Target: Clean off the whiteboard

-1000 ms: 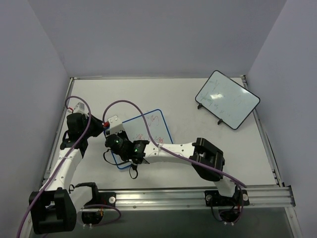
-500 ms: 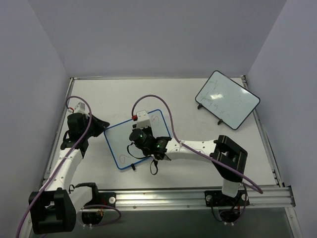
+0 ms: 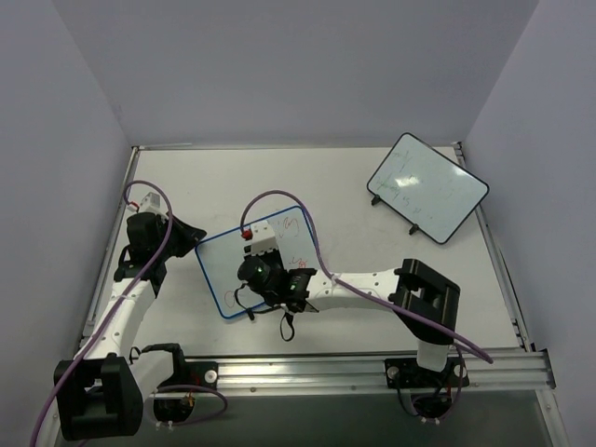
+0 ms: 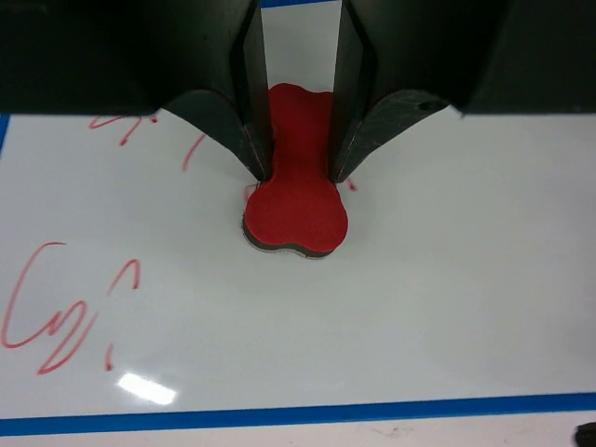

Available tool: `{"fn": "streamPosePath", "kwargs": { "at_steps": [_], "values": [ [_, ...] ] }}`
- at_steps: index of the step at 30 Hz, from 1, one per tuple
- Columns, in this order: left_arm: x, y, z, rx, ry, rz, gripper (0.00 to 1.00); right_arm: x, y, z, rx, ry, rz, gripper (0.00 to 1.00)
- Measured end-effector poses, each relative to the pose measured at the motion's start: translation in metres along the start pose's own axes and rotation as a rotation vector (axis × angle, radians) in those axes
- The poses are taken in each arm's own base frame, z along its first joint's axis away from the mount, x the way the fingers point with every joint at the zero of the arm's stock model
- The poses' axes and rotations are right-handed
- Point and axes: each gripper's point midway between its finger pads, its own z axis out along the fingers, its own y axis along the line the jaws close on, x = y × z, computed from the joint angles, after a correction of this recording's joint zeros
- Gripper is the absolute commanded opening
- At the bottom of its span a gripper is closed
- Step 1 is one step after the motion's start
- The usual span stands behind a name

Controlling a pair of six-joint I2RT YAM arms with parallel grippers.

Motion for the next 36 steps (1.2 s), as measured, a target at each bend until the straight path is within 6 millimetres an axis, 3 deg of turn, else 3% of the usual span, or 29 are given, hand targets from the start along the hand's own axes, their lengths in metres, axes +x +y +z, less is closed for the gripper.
{"fn": "streamPosePath", "kwargs": {
  "at_steps": [7,16,20,29,36],
  "values": [
    [0.000,-0.001,0.000,0.002,-0.001,0.001,0.02,0.017,0.042,-0.012,-0.067,0.000,-0.053,0.00],
    [0.000,-0.001,0.000,0.005,-0.002,0.003,0.02,0.021,0.043,-0.012,-0.069,0.002,-0.043,0.00],
    [0.000,-0.002,0.000,0.007,-0.002,0.004,0.02,0.020,0.026,-0.010,-0.051,0.007,-0.022,0.00],
    [0.000,-0.003,0.000,0.010,-0.003,0.005,0.02,0.011,-0.037,-0.001,0.051,0.012,0.040,0.00],
    [0.000,-0.003,-0.001,0.010,-0.003,0.005,0.02,0.012,-0.045,0.000,0.066,0.011,0.047,0.00]
  ]
}}
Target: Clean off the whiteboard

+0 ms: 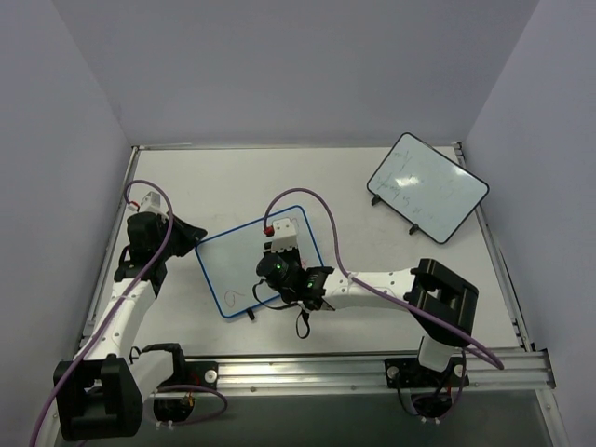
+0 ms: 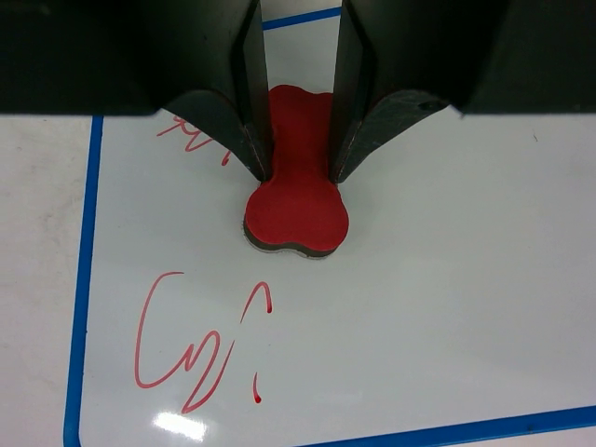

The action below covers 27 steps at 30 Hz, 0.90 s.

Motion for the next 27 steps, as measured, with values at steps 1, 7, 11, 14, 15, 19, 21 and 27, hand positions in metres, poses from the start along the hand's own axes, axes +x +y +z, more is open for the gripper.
{"fn": "streamPosePath", "kwargs": {
  "at_steps": [1,7,11,14,15,19,21,27],
  "values": [
    [0.000,0.000,0.000,0.000,0.000,0.000,0.02,0.000,0.000,0.000,-0.001,0.000,-0.001,0.00],
    [0.000,0.000,0.000,0.000,0.000,0.000,0.02,0.002,0.018,-0.005,-0.017,-0.009,-0.030,0.00],
    [0.000,0.000,0.000,0.000,0.000,0.000,0.02,0.009,0.044,-0.013,-0.061,-0.010,-0.056,0.00],
    [0.000,0.000,0.000,0.000,0.000,0.000,0.02,0.017,0.055,-0.017,-0.081,-0.003,-0.076,0.00],
    [0.000,0.000,0.000,0.000,0.000,0.000,0.02,0.019,0.056,-0.018,-0.083,-0.003,-0.079,0.00],
    [0.000,0.000,0.000,0.000,0.000,0.000,0.02,0.018,0.055,-0.016,-0.081,-0.003,-0.070,0.00],
    [0.000,0.000,0.000,0.000,0.000,0.000,0.02,0.019,0.052,-0.016,-0.087,-0.001,-0.053,0.00],
    [0.000,0.000,0.000,0.001,0.000,0.001,0.02,0.019,0.010,-0.011,-0.032,0.012,-0.007,0.00]
  ]
}}
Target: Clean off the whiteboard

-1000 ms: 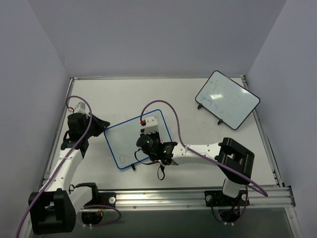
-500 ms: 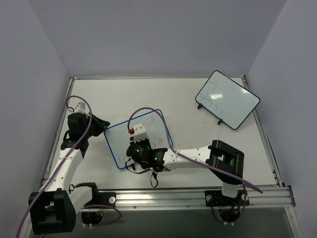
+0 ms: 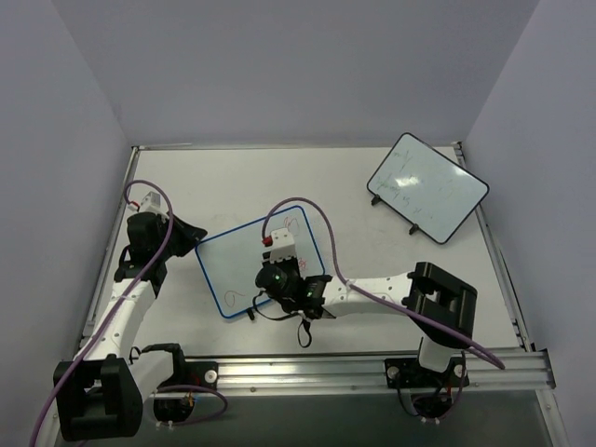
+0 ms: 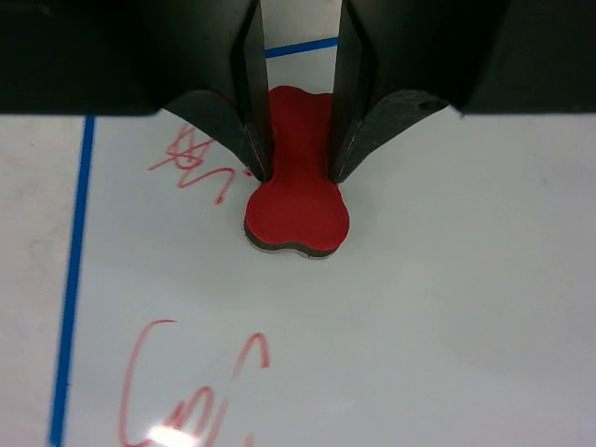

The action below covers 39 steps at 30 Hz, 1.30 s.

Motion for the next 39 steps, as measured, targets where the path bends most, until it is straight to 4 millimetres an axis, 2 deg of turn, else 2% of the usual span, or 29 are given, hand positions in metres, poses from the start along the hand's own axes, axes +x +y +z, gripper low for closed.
{"fn": "streamPosePath", "kwargs": {
  "at_steps": [6,10,14,18,25,28,32,34,39],
  "values": [
    [0.000,0.000,0.000,0.000,0.000,0.000,0.02,0.002,-0.045,0.001,0.070,0.009,0.044,0.00],
    [0.000,0.000,0.000,0.000,0.001,0.000,0.02,0.005,-0.056,0.001,0.088,0.016,0.048,0.00],
    [0.000,0.000,0.000,0.000,0.001,0.000,0.02,0.005,-0.055,0.001,0.087,0.016,0.048,0.00],
    [0.000,0.000,0.000,0.001,0.000,0.001,0.02,0.004,-0.046,0.001,0.077,0.014,0.038,0.00],
    [0.000,-0.001,0.000,0.002,-0.002,0.001,0.02,0.007,0.015,-0.005,-0.013,-0.004,-0.009,0.00],
    [0.000,-0.001,0.000,0.002,-0.002,0.002,0.02,0.013,0.025,-0.009,-0.034,-0.002,-0.018,0.00],
    [0.000,-0.001,-0.001,0.003,-0.002,0.002,0.02,0.014,0.023,-0.009,-0.036,-0.001,0.009,0.00],
    [0.000,-0.001,-0.001,0.004,-0.002,0.002,0.02,0.017,0.015,-0.010,-0.032,0.006,0.024,0.00],
    [0.000,-0.001,-0.001,0.004,-0.002,0.002,0.02,0.023,-0.029,-0.009,0.031,0.027,0.063,0.00]
  ]
}}
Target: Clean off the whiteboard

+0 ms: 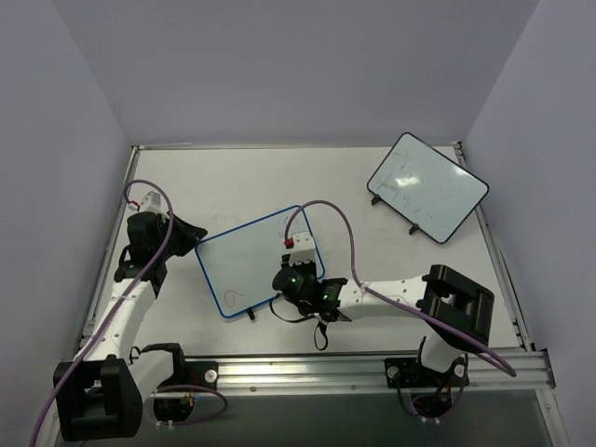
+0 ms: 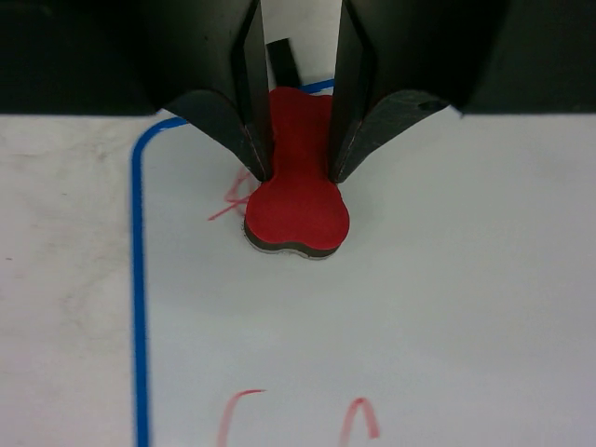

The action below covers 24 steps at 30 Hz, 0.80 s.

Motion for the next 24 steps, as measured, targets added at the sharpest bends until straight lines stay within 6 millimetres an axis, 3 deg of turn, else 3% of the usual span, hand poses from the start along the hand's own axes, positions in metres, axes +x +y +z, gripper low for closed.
{"fn": "streamPosePath", "kwargs": {
  "at_steps": [4,8,17,24],
  "values": [
    [0.000,0.000,0.000,0.000,0.000,0.000,0.02,-0.006,-0.045,0.005,0.089,0.010,0.053,0.00],
    [0.000,0.000,0.000,0.000,0.000,0.000,0.02,-0.011,-0.071,0.004,0.143,0.008,0.090,0.00],
    [0.000,0.000,0.000,0.000,0.000,0.000,0.02,-0.007,-0.066,0.003,0.128,0.014,0.081,0.00],
    [0.000,0.000,0.000,0.001,0.001,0.001,0.02,0.002,-0.030,0.004,0.077,0.011,0.009,0.00]
  ]
}}
